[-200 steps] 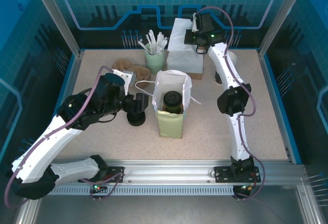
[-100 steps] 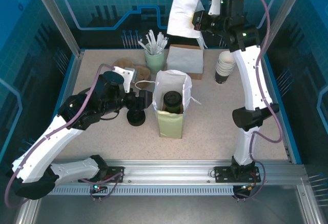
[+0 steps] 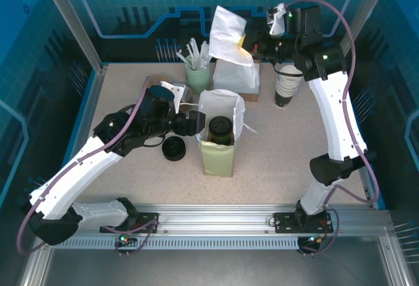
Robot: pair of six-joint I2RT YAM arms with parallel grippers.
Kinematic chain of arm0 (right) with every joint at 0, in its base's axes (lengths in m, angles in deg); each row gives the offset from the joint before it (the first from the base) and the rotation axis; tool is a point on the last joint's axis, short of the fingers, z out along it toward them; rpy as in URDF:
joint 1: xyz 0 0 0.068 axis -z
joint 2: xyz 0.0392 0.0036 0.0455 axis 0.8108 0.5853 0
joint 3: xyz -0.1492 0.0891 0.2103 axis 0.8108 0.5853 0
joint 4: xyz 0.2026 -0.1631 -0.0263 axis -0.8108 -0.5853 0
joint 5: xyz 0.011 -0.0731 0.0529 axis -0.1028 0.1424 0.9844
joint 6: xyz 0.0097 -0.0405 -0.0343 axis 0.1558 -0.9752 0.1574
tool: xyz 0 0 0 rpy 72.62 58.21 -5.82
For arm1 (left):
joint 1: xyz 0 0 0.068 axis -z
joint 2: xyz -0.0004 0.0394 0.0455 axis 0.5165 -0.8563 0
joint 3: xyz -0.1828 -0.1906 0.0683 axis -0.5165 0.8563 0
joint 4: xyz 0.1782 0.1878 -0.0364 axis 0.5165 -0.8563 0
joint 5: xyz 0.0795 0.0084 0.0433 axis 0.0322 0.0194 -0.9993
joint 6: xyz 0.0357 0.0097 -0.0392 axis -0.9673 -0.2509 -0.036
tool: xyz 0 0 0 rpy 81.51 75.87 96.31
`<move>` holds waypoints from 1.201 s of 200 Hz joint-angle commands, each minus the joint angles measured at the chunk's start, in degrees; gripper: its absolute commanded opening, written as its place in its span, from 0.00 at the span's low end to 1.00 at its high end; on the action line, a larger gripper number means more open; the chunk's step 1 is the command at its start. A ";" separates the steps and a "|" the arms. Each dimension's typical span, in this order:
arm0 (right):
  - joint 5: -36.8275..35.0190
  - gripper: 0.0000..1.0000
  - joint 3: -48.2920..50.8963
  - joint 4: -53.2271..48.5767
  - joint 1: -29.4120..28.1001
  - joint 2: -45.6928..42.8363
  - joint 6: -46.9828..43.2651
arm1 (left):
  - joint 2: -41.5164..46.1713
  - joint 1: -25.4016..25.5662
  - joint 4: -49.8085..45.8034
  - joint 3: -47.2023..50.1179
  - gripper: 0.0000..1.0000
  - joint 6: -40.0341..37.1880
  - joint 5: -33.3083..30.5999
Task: Pack the takeout coffee
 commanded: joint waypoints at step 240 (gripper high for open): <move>-7.14 0.00 43.12 21.56 -12.54 -21.98 9.50 | -11.91 -0.95 1.30 -2.38 0.45 1.33 -5.79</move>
